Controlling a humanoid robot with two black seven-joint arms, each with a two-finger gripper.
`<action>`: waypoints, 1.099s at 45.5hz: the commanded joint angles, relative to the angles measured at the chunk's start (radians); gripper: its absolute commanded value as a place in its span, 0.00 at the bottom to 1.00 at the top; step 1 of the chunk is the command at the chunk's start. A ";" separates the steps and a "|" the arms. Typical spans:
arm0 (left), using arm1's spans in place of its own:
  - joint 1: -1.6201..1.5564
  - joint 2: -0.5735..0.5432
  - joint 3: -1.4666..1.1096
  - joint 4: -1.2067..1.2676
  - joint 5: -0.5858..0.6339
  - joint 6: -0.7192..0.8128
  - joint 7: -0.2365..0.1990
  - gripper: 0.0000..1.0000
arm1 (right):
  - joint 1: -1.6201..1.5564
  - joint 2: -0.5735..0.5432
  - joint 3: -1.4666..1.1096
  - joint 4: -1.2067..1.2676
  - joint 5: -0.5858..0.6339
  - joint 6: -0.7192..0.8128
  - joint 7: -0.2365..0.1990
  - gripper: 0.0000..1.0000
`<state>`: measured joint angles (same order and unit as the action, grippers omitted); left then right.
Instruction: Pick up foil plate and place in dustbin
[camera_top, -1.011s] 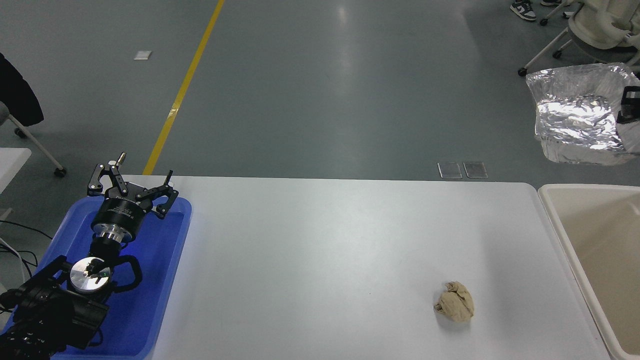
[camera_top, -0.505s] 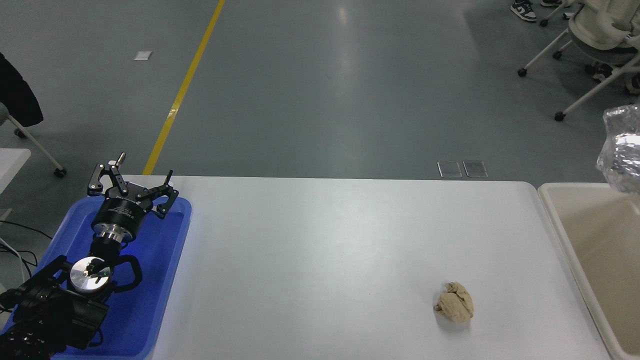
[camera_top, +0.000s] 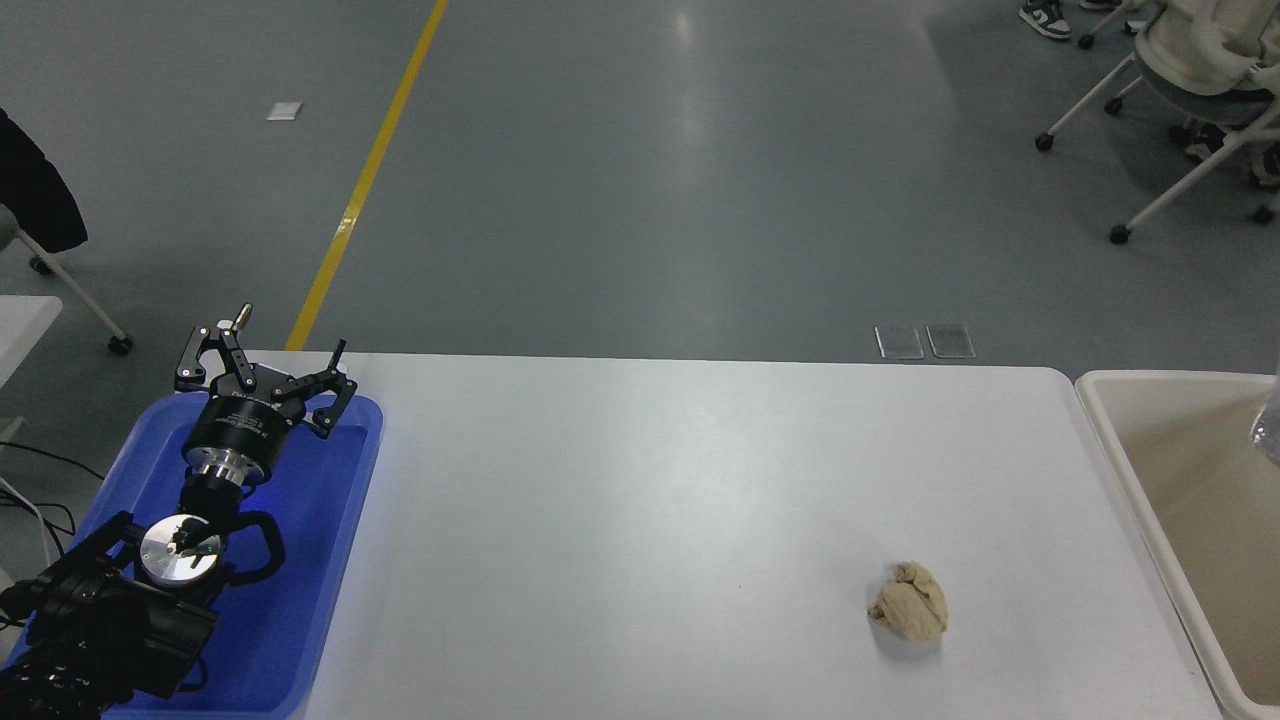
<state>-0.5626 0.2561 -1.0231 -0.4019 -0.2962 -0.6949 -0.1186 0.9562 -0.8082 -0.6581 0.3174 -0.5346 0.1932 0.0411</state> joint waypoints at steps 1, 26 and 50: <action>0.000 0.000 0.000 0.000 0.000 0.000 -0.001 1.00 | -0.215 0.070 0.068 -0.095 0.111 -0.054 0.000 0.00; 0.000 0.000 0.000 0.000 0.000 0.000 0.000 1.00 | -0.303 0.139 0.078 -0.110 0.150 -0.124 0.000 0.01; 0.000 0.000 0.000 0.000 0.000 0.000 0.000 1.00 | -0.200 0.142 0.063 -0.075 0.150 -0.209 0.002 1.00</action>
<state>-0.5625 0.2562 -1.0232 -0.4019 -0.2960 -0.6949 -0.1179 0.6724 -0.6593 -0.5842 0.2083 -0.3852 -0.0022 0.0421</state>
